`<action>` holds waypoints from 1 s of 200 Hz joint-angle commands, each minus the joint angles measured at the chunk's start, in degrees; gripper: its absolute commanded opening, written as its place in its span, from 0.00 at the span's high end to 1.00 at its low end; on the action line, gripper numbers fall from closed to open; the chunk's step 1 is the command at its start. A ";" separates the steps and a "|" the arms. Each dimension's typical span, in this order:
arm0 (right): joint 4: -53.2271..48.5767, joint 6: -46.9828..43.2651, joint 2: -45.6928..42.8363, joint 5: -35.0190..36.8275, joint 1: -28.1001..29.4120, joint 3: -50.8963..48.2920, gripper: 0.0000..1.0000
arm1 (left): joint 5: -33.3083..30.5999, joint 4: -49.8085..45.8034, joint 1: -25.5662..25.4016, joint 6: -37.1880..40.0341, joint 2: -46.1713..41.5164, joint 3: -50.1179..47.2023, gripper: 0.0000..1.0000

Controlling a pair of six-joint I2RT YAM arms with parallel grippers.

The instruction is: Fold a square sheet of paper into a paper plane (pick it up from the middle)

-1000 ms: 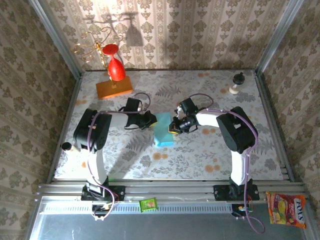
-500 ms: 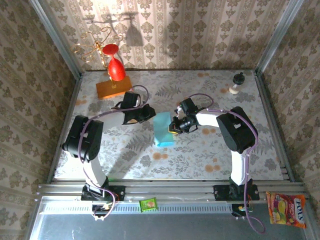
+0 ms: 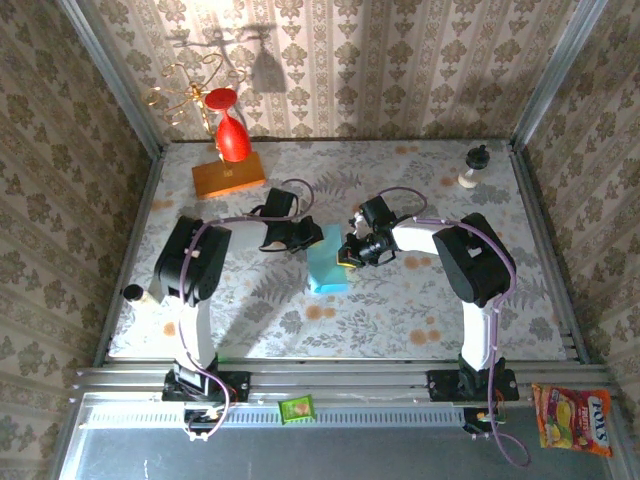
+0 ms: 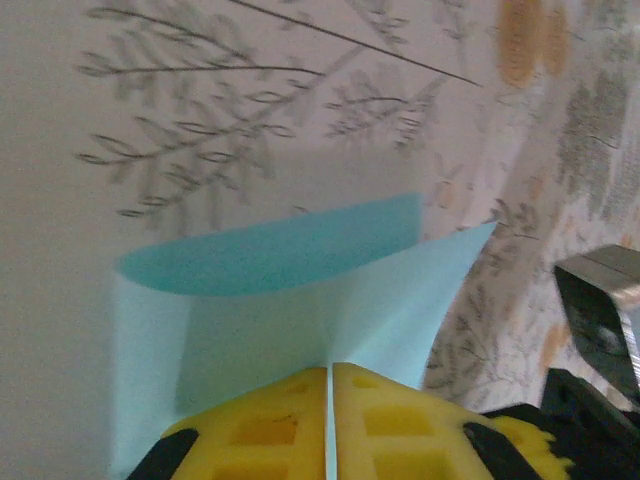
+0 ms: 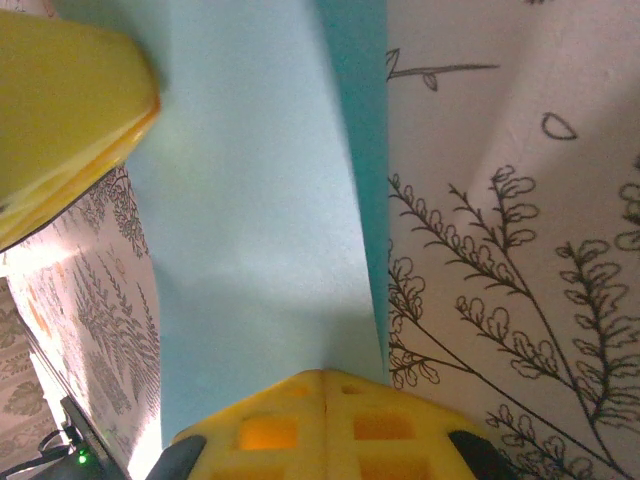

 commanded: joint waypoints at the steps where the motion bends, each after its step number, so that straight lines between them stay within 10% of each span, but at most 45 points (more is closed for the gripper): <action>1: -12.21 -1.43 7.50 14.62 -0.69 -5.35 0.94 | -0.58 -0.85 2.72 0.29 2.22 1.43 0.89; 106: -12.05 -0.87 6.80 17.36 -0.68 -6.75 0.94 | -4.67 -7.93 10.30 4.84 2.13 4.98 0.90; 200: -10.90 0.75 6.70 16.03 -0.65 -6.89 0.94 | -2.57 -4.13 -2.94 -1.83 -8.48 -0.25 0.89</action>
